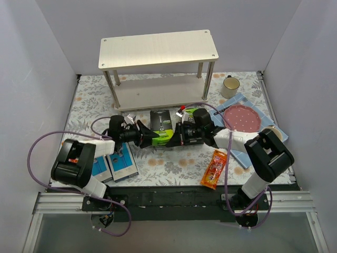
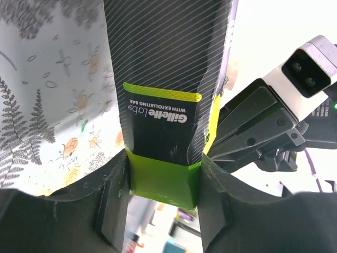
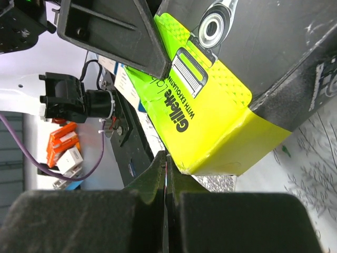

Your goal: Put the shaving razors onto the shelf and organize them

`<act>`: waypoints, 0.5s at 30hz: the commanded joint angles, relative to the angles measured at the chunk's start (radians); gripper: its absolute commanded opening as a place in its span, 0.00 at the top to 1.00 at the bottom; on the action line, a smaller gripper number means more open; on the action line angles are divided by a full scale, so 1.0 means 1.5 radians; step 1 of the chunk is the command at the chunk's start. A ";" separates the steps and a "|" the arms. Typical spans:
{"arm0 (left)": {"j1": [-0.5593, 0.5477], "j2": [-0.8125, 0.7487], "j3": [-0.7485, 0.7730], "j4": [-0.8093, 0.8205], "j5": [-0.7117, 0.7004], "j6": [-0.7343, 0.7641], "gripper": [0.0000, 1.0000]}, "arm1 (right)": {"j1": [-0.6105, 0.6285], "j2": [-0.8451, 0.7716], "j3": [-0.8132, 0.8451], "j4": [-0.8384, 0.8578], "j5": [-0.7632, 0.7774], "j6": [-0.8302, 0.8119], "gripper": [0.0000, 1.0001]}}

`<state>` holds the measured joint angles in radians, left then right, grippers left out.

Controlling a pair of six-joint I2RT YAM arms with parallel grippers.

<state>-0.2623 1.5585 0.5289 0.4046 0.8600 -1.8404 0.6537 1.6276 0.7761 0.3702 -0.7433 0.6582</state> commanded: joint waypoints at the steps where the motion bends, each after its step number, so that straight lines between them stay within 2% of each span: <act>1: 0.005 -0.098 0.033 -0.026 0.031 0.092 0.87 | 0.040 0.002 0.081 0.028 -0.046 -0.039 0.99; 5: 0.033 -0.120 0.057 -0.064 0.036 0.118 0.87 | 0.057 0.035 0.131 0.032 -0.036 -0.035 0.99; 15: 0.141 -0.062 0.103 -0.034 0.026 0.110 0.83 | 0.062 0.190 0.282 0.113 0.011 0.004 0.99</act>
<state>-0.0685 1.4540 0.6018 0.2600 0.8387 -1.6882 0.7006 1.8404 1.0721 0.3927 -0.7124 0.6285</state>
